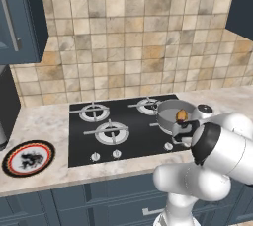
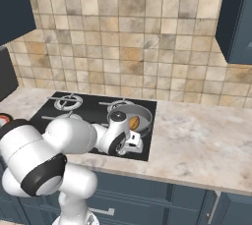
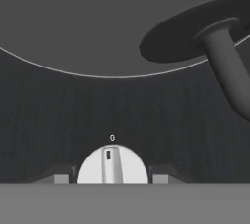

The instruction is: Retrieve the frozen meat and place it in the pot on a burner. Then turn the burner on.

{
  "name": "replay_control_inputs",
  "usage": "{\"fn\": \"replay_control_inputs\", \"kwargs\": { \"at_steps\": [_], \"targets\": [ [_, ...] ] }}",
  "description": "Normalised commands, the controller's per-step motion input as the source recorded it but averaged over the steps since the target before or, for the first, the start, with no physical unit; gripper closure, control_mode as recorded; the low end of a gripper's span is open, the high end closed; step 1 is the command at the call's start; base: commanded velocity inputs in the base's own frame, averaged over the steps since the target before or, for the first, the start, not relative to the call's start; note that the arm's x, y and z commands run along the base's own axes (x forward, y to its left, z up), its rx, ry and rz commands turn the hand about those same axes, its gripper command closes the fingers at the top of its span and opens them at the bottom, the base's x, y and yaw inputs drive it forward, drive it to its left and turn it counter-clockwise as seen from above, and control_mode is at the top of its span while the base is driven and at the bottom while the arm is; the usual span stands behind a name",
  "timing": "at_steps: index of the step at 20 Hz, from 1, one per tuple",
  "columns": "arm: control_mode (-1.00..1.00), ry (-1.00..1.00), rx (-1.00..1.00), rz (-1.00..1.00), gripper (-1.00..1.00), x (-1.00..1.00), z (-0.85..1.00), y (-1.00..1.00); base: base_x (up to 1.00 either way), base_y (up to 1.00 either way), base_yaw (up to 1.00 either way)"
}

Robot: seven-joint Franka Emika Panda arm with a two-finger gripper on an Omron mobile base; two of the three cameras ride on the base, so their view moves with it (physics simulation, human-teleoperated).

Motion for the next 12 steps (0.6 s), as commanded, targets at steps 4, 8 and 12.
{"fn": "replay_control_inputs", "kwargs": {
  "at_steps": [4,8,12],
  "targets": [
    [-1.00,0.00,0.00,0.16,1.00,0.00,-0.13,0.00,0.00,0.00,0.00],
    [-1.00,0.00,0.00,0.15,1.00,0.00,-0.15,0.00,0.00,0.00,0.00],
    [-1.00,0.00,0.00,0.15,1.00,0.00,-0.17,0.00,0.00,0.00,0.00]
  ]
}}
